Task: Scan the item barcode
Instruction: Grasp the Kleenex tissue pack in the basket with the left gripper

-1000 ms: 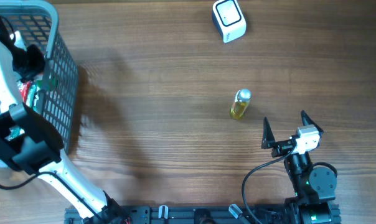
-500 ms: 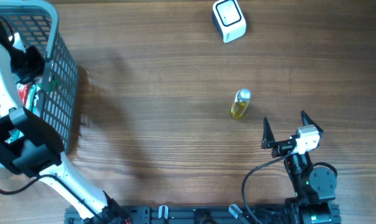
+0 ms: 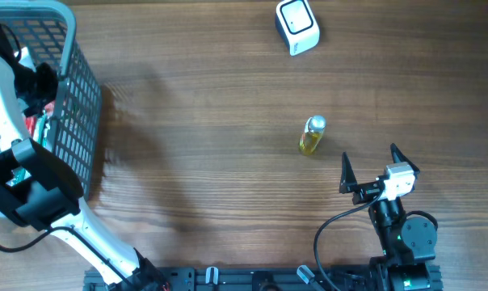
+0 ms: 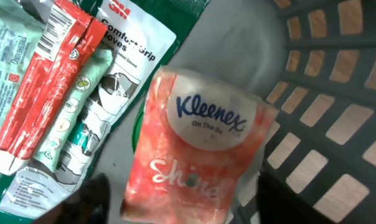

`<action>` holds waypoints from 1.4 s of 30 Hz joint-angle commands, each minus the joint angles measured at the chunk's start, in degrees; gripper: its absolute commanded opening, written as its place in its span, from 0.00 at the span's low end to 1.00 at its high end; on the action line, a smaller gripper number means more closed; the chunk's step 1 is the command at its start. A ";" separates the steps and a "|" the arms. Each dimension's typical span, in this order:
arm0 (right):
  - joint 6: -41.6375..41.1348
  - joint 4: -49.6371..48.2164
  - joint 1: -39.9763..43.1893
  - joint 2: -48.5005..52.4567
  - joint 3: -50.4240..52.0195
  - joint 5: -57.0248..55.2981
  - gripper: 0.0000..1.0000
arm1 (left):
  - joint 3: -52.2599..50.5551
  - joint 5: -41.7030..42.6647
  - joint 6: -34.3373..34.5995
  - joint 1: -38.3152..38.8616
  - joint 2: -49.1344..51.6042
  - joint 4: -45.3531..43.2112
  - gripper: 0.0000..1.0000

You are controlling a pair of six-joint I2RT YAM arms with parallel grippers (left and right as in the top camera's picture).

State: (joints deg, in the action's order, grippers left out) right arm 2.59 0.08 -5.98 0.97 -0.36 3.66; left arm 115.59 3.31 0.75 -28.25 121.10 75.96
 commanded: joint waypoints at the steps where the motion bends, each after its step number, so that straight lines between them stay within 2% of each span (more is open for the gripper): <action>1: -1.11 -0.17 -0.17 0.04 0.04 0.81 1.00 | -0.66 -0.11 -0.09 -0.15 -1.31 -0.04 0.77; 3: -1.09 -0.17 -0.17 0.04 0.04 0.81 1.00 | -0.66 -0.09 -0.09 -0.15 -1.31 -0.07 0.90; 4: -1.11 -0.17 -0.17 0.04 0.04 0.81 1.00 | -0.66 -0.09 -0.09 -0.15 -1.31 -0.07 1.00; 9: -1.11 -0.17 -0.17 0.04 0.04 0.81 1.00 | -3.39 -0.09 -0.35 -0.15 -1.29 -2.56 1.00; 14: -1.09 -0.17 -0.17 0.04 0.04 0.81 1.00 | -9.88 -0.11 -0.39 -0.15 -1.20 -10.16 1.00; 18: -1.11 -0.17 -0.17 0.04 0.04 0.81 1.00 | -11.58 -0.09 -0.35 -0.15 -1.18 -13.81 0.93; 21: -1.11 -0.17 -0.17 0.04 0.04 0.81 0.99 | -11.80 -0.09 -0.35 -0.15 -0.96 -14.82 0.76; 27: -1.09 -0.17 -0.17 0.04 0.04 0.81 1.00 | -12.22 -0.11 -0.35 -0.13 0.46 -14.80 0.74; 30: -1.11 -0.17 -0.17 0.04 0.04 0.81 1.00 | -12.17 -0.13 -0.37 -0.17 0.35 -14.97 0.55; 36: -1.11 -0.17 -0.17 0.04 0.04 0.81 1.00 | -8.63 -0.13 -0.33 -0.26 -2.45 -14.80 0.52; 42: -1.11 -0.17 -0.17 0.04 0.04 0.81 1.00 | 1.68 -0.13 -0.31 -0.26 -13.03 -15.02 0.52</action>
State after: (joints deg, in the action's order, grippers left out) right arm 2.59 0.05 -5.98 0.97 -0.36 3.66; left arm 109.97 2.94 0.47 -28.40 118.45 61.60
